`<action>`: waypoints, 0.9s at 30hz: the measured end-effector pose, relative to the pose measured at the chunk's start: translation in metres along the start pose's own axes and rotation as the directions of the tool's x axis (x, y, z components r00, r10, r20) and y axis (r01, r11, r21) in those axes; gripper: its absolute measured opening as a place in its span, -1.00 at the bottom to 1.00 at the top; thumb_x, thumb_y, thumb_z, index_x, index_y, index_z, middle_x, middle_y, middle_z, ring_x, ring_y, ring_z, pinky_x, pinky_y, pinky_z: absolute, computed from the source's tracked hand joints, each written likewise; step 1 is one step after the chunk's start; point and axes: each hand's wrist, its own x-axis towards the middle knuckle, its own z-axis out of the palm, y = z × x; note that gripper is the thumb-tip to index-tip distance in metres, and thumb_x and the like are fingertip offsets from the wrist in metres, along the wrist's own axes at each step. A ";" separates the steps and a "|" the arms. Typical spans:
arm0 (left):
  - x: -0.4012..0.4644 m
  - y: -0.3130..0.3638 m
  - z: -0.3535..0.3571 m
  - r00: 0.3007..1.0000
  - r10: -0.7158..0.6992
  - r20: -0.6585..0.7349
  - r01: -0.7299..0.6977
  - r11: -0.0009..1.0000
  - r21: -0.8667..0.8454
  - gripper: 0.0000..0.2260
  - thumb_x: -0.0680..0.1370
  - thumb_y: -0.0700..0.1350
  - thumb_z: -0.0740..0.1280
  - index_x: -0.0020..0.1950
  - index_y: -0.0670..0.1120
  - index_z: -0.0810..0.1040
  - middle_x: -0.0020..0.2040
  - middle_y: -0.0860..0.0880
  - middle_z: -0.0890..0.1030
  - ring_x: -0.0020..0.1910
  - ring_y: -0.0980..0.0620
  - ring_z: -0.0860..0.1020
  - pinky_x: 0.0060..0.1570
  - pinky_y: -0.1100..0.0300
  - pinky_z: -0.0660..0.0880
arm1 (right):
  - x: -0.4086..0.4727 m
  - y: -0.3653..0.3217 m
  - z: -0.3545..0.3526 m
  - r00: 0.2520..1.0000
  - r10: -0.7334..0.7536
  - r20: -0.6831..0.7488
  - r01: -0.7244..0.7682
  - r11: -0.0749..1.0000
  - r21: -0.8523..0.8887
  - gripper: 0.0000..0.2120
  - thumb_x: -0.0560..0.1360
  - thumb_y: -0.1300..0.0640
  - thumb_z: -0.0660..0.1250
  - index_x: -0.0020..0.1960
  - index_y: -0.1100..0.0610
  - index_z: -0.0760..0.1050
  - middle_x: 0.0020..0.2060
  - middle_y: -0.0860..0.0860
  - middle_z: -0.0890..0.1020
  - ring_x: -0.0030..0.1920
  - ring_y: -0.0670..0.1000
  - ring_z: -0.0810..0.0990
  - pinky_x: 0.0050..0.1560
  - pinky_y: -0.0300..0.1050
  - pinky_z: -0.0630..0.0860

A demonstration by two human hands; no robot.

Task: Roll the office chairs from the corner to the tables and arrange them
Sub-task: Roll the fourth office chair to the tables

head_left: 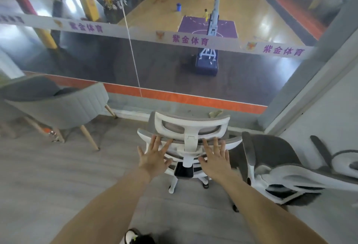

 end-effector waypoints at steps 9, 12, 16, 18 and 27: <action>-0.123 -0.026 0.039 0.974 -0.225 0.034 0.227 0.962 -0.152 -0.36 0.62 0.41 -0.01 0.58 0.42 -0.31 0.68 0.04 -0.31 0.62 0.00 -0.41 0.45 -0.54 -0.13 | -0.070 -0.033 0.036 0.979 -0.202 0.041 0.205 0.977 -0.068 -0.35 0.66 -0.31 -0.04 0.68 -0.20 -0.16 0.66 0.06 -0.30 0.62 0.22 -0.41 0.62 0.26 -0.24; -0.173 -0.031 0.054 0.957 -0.283 0.060 0.289 0.939 -0.187 -0.36 0.61 0.41 -0.02 0.57 0.42 -0.32 0.67 0.04 -0.35 0.60 0.00 -0.45 0.43 -0.55 -0.18 | -0.099 -0.044 0.050 0.962 -0.266 0.062 0.271 0.958 -0.096 -0.36 0.67 -0.31 -0.05 0.68 -0.20 -0.15 0.66 0.06 -0.30 0.62 0.22 -0.40 0.62 0.27 -0.23; -0.245 -0.035 0.081 0.929 -0.369 0.016 0.362 0.902 -0.236 -0.34 0.61 0.42 -0.01 0.55 0.42 -0.38 0.65 0.03 -0.40 0.59 -0.03 -0.47 0.44 -0.54 -0.14 | -0.141 -0.061 0.071 0.925 -0.371 0.080 0.379 0.916 -0.131 -0.36 0.67 -0.33 -0.07 0.68 -0.19 -0.15 0.66 0.07 -0.32 0.62 0.23 -0.40 0.62 0.26 -0.22; -0.281 -0.036 0.097 0.909 -0.416 0.002 0.404 0.882 -0.243 -0.33 0.62 0.42 -0.01 0.55 0.43 -0.40 0.63 0.03 -0.44 0.58 -0.04 -0.49 0.44 -0.54 -0.14 | -0.166 -0.069 0.083 0.906 -0.410 0.106 0.422 0.895 -0.143 -0.35 0.67 -0.34 -0.08 0.68 -0.19 -0.15 0.66 0.08 -0.31 0.62 0.24 -0.38 0.62 0.27 -0.21; -0.425 -0.040 0.144 0.780 -0.625 -0.027 0.579 0.738 -0.347 -0.43 0.66 0.35 -0.08 0.58 0.40 -0.33 0.65 0.04 -0.40 0.60 -0.01 -0.45 0.43 -0.49 -0.30 | -0.265 -0.105 0.119 0.804 -0.539 0.249 0.581 0.802 -0.141 -0.35 0.64 -0.38 -0.13 0.67 -0.24 -0.18 0.65 0.01 -0.32 0.63 0.20 -0.37 0.62 0.25 -0.25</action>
